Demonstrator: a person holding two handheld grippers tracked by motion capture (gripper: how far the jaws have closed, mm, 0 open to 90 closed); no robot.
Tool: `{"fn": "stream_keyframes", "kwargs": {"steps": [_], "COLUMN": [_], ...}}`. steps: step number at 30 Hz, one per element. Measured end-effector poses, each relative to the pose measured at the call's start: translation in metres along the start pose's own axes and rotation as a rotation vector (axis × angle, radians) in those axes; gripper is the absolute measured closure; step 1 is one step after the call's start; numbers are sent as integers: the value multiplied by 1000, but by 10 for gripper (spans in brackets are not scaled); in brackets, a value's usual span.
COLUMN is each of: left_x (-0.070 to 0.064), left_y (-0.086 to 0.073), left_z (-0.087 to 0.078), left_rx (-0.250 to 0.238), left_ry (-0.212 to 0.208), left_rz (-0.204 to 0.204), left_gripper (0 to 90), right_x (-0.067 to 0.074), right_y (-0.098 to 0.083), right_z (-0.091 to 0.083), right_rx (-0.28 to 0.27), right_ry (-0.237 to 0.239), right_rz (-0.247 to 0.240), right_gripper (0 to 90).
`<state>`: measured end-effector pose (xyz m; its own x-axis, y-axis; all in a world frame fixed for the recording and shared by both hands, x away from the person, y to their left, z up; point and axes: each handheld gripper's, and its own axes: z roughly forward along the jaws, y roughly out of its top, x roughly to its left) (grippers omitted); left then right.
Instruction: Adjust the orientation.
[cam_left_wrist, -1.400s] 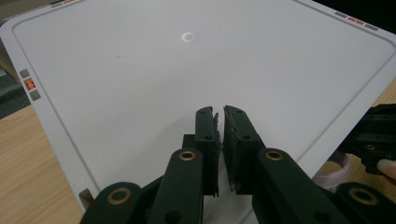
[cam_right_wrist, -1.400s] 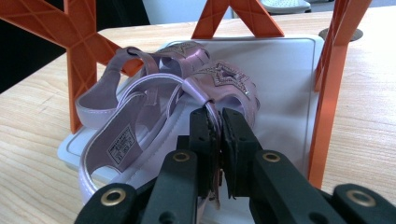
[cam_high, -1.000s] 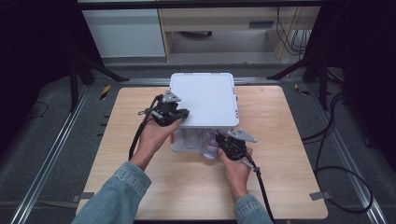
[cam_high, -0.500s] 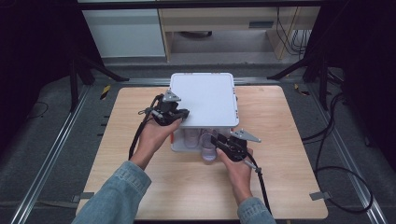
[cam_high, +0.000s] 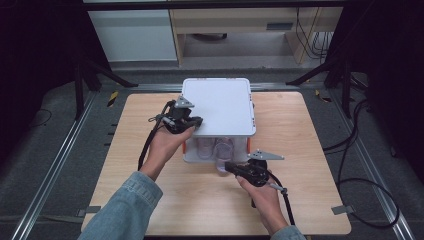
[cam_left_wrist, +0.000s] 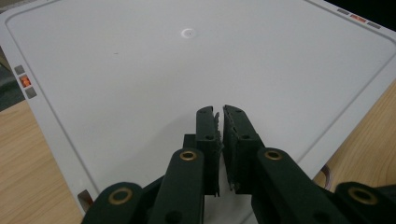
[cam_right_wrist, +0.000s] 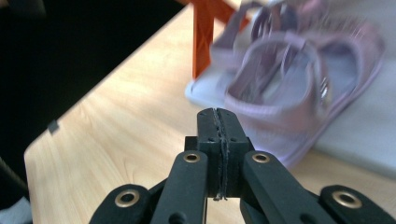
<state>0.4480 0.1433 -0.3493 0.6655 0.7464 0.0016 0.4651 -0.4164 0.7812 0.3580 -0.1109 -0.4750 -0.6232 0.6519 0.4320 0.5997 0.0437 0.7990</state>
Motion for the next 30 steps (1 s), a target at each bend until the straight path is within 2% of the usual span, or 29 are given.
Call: {"fn": "stream_keyframes", "kwargs": {"steps": [4, 6, 12, 16, 30], "left_x": [0, 0, 0, 0, 0], "left_y": [0, 0, 0, 0, 1], "left_z": [0, 0, 0, 0, 0], "left_rx": [1, 1, 1, 2, 5], "left_ry": [1, -1, 0, -2, -4], "left_rz": [0, 0, 1, -2, -1], "left_gripper": [842, 842, 842, 842, 844], "right_x": [-3, -4, -6, -7, -14], "right_y": [-8, -11, -18, -21, -23], "right_z": [9, 13, 19, 22, 29], "right_rx": [60, 85, 122, 144, 158], "right_ry": [6, 7, -7, -20, -37], "right_rz": [-5, 10, 29, 15, 26], "right_gripper": [900, 900, 900, 900, 900]}}
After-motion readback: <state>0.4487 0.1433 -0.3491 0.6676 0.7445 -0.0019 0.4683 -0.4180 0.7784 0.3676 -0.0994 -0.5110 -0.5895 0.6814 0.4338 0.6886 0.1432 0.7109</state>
